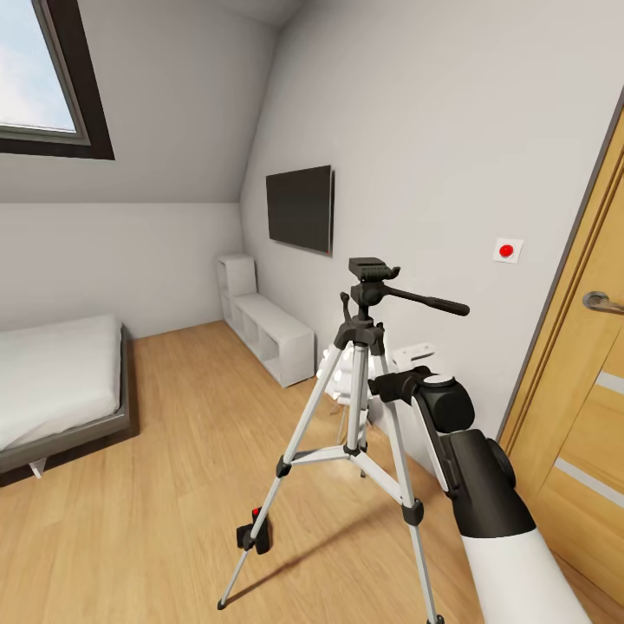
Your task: Attach the digital camera to the camera tripod in the bedroom.
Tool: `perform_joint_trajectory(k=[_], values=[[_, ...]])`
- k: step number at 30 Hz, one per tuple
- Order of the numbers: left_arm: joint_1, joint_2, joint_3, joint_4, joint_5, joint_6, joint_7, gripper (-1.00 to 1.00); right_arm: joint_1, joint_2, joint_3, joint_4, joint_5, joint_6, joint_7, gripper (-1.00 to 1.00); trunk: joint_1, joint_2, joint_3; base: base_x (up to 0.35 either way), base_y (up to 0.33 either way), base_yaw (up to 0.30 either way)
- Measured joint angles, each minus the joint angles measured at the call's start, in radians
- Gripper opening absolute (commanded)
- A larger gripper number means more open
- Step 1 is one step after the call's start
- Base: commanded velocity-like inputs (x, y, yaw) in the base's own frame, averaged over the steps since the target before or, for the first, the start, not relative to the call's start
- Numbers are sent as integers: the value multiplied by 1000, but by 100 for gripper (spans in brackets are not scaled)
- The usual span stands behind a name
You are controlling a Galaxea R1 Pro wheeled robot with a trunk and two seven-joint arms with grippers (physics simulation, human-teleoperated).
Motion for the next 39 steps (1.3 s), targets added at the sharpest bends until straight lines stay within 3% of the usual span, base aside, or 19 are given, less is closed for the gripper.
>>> perform_joint_trajectory(k=[6,9,27,29,32,34,37,39], values=[[0,0,0,0,0,0,0,100,0,-1,1,0,-4,0,2,-100,0,0,0,0,0,0],[0,0,0,0,0,0,0,100,0,-2,0,0,33,-1,-1,-100,0,0,0,0,0,0],[0,0,0,0,-1,0,0,100,0,-3,2,-5,12,0,-4,-100,0,0,0,0,0,0],[0,0,0,0,0,0,0,100,-114,11,3,97,-8,-17,-9,-100,0,0,0,0,0,0],[0,0,0,0,0,0,0,100,-128,12,4,-59,25,-45,-11,-100,0,0,0,0,0,0],[0,0,0,0,0,0,0,100,-129,12,4,-27,34,-25,-12,-100,0,0,0,0,0,0],[0,0,0,0,0,0,0,100,-133,13,6,-30,-12,-41,-11,-100,0,0,0,0,0,0],[0,0,0,0,0,0,0,100,-133,12,5,-29,9,-44,-12,-100,0,0,0,0,0,0]])
